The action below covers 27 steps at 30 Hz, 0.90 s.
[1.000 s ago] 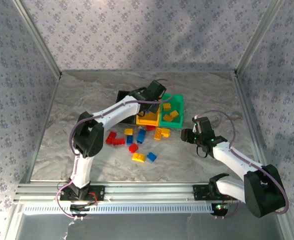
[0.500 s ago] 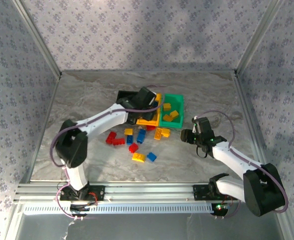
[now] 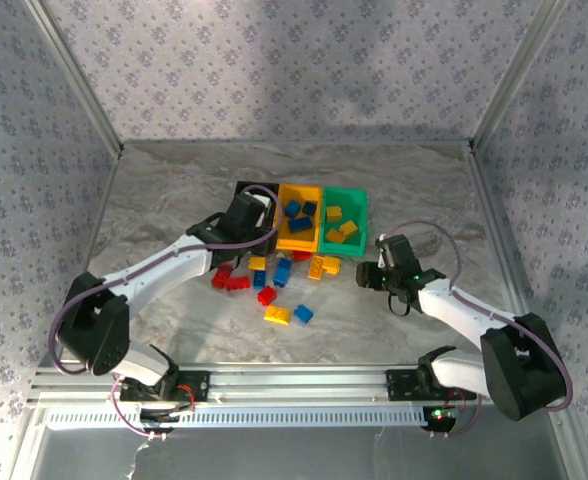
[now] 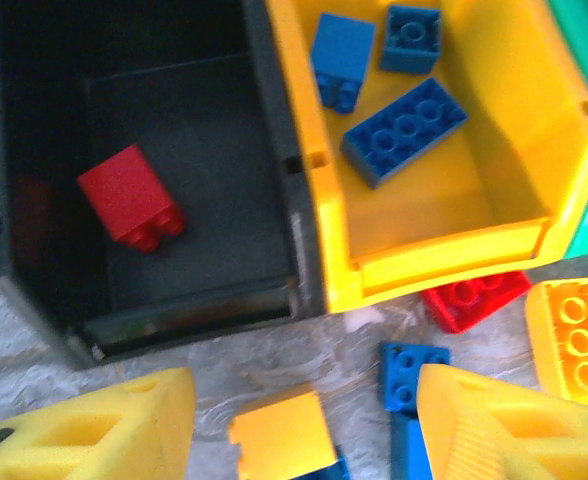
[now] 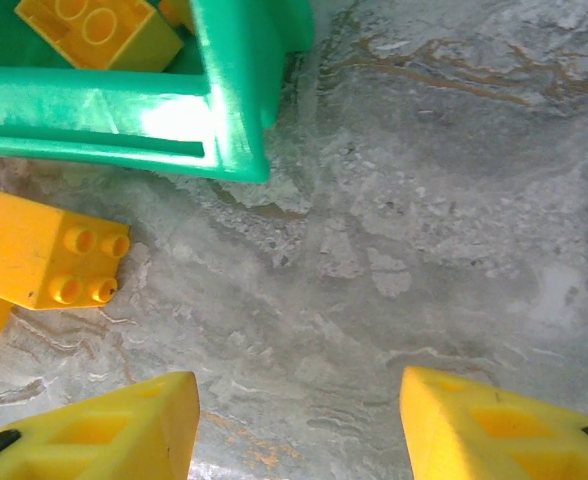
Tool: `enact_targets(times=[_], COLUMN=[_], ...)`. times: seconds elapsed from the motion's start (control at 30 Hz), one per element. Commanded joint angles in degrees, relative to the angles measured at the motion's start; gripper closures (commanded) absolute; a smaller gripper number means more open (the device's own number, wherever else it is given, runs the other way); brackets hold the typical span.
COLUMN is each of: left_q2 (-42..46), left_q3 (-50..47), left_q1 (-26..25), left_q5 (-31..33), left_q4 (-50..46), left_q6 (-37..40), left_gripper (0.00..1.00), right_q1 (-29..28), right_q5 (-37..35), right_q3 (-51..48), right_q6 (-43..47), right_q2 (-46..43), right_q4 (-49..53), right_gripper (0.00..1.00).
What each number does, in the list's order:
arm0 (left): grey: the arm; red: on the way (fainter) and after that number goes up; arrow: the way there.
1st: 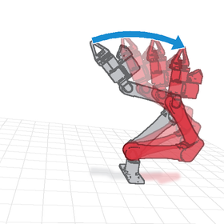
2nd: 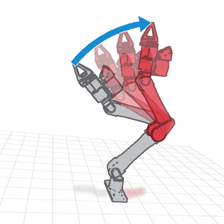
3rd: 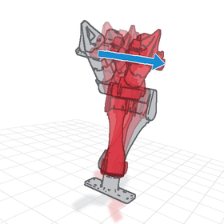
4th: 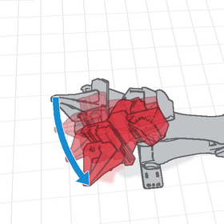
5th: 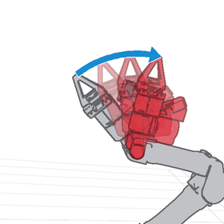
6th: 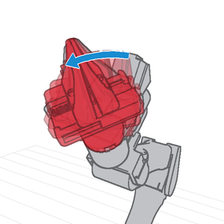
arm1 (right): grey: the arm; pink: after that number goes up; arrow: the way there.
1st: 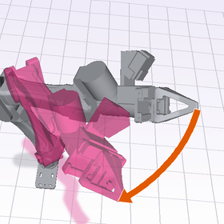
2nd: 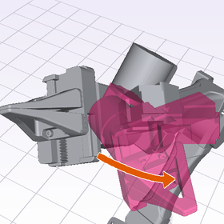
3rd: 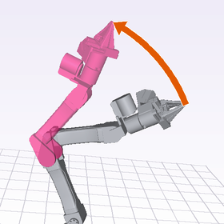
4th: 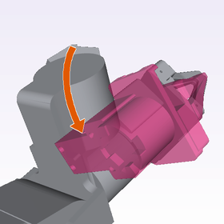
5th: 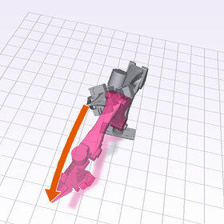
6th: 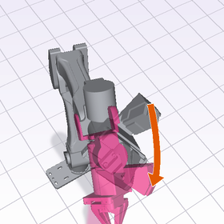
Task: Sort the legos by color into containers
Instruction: Pick up the legos from the center of the table.
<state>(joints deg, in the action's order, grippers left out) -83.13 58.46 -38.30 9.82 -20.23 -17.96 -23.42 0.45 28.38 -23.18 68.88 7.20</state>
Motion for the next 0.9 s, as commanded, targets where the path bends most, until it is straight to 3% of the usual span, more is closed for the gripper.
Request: enact_targets(times=[0.0,0.3,0.47,0.57,0.7,0.87], left_q2=[4.32,10.59,11.02,9.29,4.12,3.19], left_q3=[-2.47,-10.04,-13.07,-13.02,-9.8,-10.13], left_q1=[1.64,5.05,5.12,5.07,5.05,4.82], left_q5=[-2.04,-5.03,-10.96,-13.47,-12.07,-13.58], left_q4=[1.82,-5.94,-6.93,-9.0,-15.57,-15.47], left_q6=[-1.65,-5.45,-4.48,-4.1,-4.6,-5.62], left_gripper=[0.4,0.41,0.41,0.41,0.41,0.39], right_q1=[-2.07,-3.81,-3.67,-3.65,-3.56,-3.47], right_q5=[-1.78,-4.65,-4.91,-5.13,-5.4,-5.39], right_q3=[2.42,3.79,3.87,3.87,3.65,3.54], right_q6=[1.38,1.39,1.29,1.31,1.29,1.25], right_q2=[1.24,2.22,2.81,2.88,2.66,2.4], right_q4=[0.86,2.88,2.79,2.73,2.66,2.64], right_gripper=[0.43,0.42,0.43,0.43,0.42,0.43])
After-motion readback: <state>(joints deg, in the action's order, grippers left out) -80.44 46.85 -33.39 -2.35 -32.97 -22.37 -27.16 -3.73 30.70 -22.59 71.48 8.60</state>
